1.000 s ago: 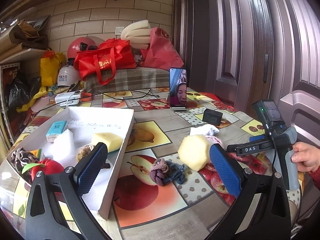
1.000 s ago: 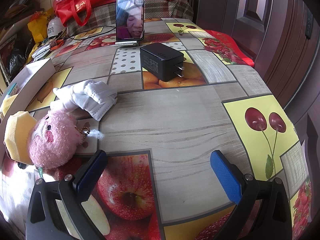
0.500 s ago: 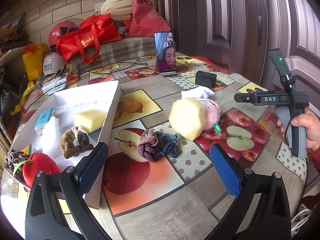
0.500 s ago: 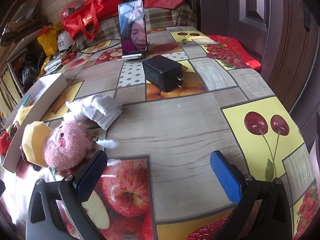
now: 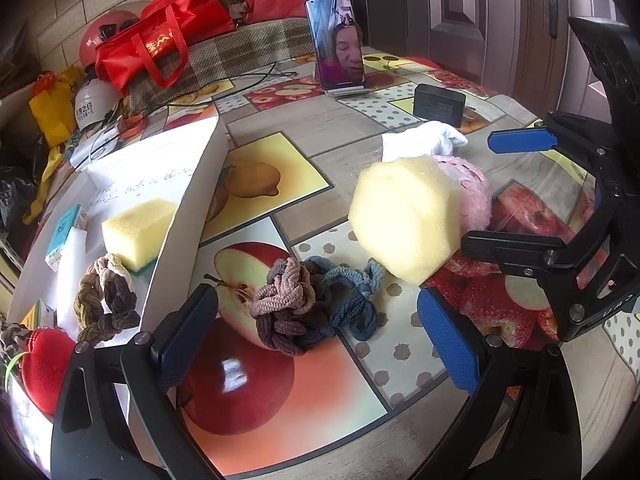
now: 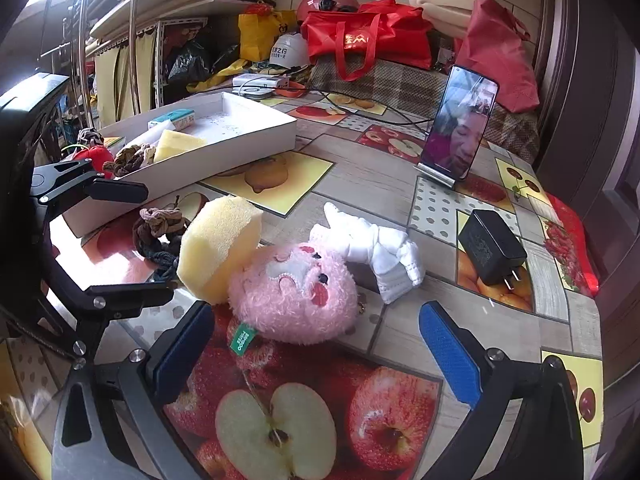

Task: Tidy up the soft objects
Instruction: 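Grasp the hair ties with the left tool while the right tool grasps the pink plush ball, then carry the hair ties and plush ball over the white tray and open both tools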

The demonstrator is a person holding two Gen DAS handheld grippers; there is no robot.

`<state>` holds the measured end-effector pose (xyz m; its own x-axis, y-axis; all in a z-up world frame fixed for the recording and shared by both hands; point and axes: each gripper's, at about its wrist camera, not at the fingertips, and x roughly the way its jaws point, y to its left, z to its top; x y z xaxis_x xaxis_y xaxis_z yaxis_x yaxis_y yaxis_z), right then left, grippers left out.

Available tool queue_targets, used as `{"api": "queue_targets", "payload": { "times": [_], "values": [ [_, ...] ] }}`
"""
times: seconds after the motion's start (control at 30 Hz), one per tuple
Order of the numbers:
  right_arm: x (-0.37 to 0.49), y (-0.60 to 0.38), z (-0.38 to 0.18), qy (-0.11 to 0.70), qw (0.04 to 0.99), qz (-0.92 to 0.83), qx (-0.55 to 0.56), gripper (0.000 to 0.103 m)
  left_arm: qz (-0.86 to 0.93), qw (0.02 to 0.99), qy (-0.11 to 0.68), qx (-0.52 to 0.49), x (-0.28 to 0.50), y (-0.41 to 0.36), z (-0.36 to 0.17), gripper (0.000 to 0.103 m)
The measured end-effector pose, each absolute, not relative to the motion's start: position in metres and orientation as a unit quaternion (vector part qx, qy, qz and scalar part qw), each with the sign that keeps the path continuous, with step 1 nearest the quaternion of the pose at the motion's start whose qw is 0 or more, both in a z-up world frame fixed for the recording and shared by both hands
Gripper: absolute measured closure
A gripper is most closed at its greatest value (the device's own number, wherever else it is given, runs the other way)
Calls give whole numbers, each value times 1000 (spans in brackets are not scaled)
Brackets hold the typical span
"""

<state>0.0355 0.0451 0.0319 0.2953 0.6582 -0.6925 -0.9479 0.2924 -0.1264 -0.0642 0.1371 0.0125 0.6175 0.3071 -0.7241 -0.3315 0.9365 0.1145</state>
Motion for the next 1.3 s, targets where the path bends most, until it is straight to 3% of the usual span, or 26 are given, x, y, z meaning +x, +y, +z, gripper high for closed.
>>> {"api": "queue_targets", "payload": {
  "times": [0.1, 0.13, 0.17, 0.2, 0.3, 0.5, 0.57, 0.93, 1.07, 1.17, 1.23, 1.3],
  "values": [
    [41, 61, 23, 296, 748, 525, -278, 15, 175, 891, 419, -21, -55, 142, 6, 19],
    [45, 65, 19, 313, 741, 526, -276, 30, 169, 892, 418, -29, -55, 145, 6, 25],
    [47, 65, 16, 324, 740, 524, -271, 36, 164, 893, 417, -39, -54, 147, 7, 52],
    [47, 61, 16, 323, 741, 527, -263, 36, 157, 896, 412, -51, -56, 148, 8, 73],
    [38, 34, 28, 293, 759, 526, -248, 40, 171, 911, 372, -54, -71, 141, 21, 74],
    [33, -65, 117, 115, 873, 472, -51, 39, 186, 975, 101, -70, -126, 120, 146, 74],
    [30, -83, 145, 73, 886, 457, -8, 39, 185, 980, 66, -40, -121, 108, 179, 74],
    [30, -98, 163, 49, 889, 456, 12, 38, 160, 985, 66, -14, -105, 78, 192, 74],
    [16, -90, 161, 24, 896, 443, -32, 38, 149, 985, 78, -38, -101, 85, 190, 74],
    [14, -87, 162, 20, 881, 471, -36, 38, -8, 976, 95, -198, -93, 118, 184, 74],
    [30, -93, 165, 72, 845, 529, 28, 38, -135, 930, 93, -329, -83, 143, 172, 74],
    [52, -100, 164, 125, 798, 580, 104, 38, -214, 891, 76, -393, -78, 154, 164, 74]
  ]
}}
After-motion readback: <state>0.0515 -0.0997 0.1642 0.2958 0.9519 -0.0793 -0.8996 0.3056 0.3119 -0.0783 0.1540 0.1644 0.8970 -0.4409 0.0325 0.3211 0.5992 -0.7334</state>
